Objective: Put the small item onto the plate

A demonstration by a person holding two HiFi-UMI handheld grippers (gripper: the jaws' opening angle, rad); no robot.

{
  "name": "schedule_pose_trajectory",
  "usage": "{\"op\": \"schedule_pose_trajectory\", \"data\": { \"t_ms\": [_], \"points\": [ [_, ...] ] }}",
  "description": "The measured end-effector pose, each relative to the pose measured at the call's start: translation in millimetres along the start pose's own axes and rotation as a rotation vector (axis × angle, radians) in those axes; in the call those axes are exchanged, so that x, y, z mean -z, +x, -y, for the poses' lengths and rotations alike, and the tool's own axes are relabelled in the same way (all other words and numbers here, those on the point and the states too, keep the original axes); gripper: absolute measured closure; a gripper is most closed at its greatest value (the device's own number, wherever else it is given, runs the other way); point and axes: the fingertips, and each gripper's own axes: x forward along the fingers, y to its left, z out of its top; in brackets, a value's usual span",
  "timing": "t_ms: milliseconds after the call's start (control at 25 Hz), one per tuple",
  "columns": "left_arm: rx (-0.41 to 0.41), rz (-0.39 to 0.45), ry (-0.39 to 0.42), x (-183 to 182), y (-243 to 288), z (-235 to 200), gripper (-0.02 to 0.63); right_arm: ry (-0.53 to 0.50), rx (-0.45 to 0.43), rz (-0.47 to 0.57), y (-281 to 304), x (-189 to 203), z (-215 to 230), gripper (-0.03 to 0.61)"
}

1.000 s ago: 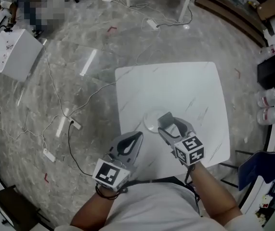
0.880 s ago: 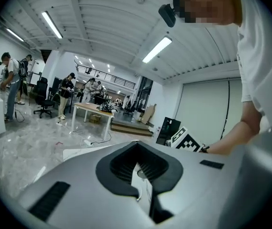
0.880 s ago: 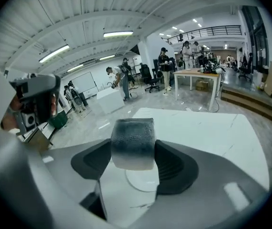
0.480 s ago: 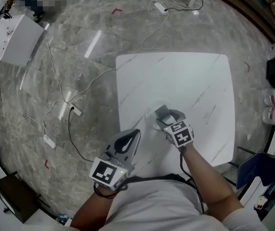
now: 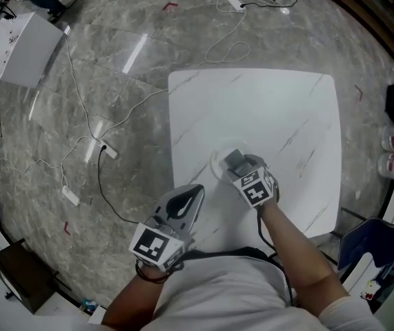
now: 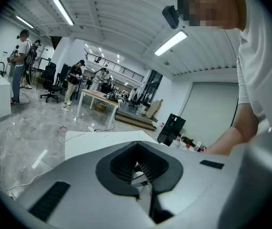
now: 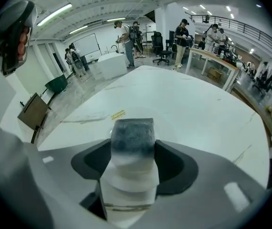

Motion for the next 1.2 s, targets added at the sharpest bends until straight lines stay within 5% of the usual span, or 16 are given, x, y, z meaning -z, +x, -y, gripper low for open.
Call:
{"op": "schedule_pose_trajectory", "data": {
  "t_ms": [360,760,1200],
  "points": [
    [-0.011,-0.004,-0.011,0.3,-9.8,-5.3,0.609,-0.07,0.02,-0.03,10.0,-3.7,-4.1,0.302],
    [0.01,0.011,0.012,-8.0,-29.4,-3.2,0.609,-0.028,0.059,0.049,-16.9,-18.2,-10.4,0.308],
    [0.048,0.062,0.083,-39.0,-66.7,21.9,0.609,0.008,0.06,0.415,-135.8,-88.6,-55.0,0.56]
  ]
}}
